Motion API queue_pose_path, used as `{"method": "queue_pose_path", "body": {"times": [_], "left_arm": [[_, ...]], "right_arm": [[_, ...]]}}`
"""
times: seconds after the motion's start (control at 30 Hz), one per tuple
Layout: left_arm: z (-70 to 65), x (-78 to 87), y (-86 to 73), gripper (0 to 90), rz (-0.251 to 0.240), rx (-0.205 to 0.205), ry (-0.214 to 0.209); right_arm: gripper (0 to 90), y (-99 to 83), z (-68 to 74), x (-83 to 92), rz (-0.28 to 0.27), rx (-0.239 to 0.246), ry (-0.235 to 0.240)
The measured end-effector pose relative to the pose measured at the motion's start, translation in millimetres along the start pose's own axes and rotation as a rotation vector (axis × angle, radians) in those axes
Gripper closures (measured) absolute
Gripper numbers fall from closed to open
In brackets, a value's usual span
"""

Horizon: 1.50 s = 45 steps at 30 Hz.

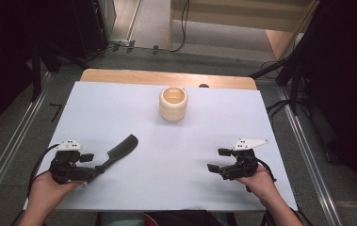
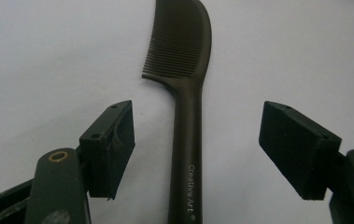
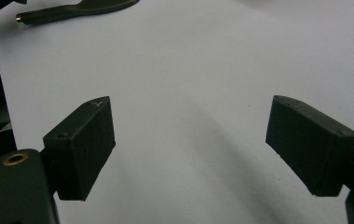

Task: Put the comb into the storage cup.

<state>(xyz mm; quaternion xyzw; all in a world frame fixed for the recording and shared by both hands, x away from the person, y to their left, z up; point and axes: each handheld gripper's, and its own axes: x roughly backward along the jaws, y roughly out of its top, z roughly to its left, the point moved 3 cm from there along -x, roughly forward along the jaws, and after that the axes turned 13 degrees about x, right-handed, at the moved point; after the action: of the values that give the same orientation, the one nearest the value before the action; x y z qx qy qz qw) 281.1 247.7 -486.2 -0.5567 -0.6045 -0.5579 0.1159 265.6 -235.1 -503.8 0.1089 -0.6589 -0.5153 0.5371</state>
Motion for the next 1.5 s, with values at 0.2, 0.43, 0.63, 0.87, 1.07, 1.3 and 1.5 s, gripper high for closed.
{"method": "queue_pose_path", "body": {"times": [0.2,0.43,0.63,0.87,1.07,1.3,1.5], "left_arm": [[-3.2,-6.4,-2.9,30.8,0.072,-0.040,0.059],[-4.4,-9.6,-4.2,35.7,0.137,-0.071,0.108],[-5.7,-12.4,-4.3,39.9,0.182,-0.087,0.149],[-9.4,-17.0,-5.0,52.1,0.234,-0.130,0.198],[-13.9,-19.6,-4.2,61.6,0.255,-0.180,0.259],[-21.1,-23.5,-4.9,71.4,0.283,-0.203,0.287],[-16.5,-23.3,-3.8,72.8,0.284,-0.171,0.254]], "right_arm": [[13.8,-0.3,0.2,0.7,0.000,-0.006,-0.003],[13.8,-1.0,0.6,1.0,0.003,-0.007,-0.003],[13.8,-2.1,0.9,1.2,0.010,-0.011,-0.004],[13.8,-3.3,1.3,1.0,0.012,-0.007,-0.004],[13.8,-3.8,1.3,1.4,0.012,-0.010,-0.007],[13.8,-4.1,1.9,1.2,0.017,-0.016,-0.006],[13.8,-4.5,2.7,1.1,0.019,-0.014,-0.005]]}}
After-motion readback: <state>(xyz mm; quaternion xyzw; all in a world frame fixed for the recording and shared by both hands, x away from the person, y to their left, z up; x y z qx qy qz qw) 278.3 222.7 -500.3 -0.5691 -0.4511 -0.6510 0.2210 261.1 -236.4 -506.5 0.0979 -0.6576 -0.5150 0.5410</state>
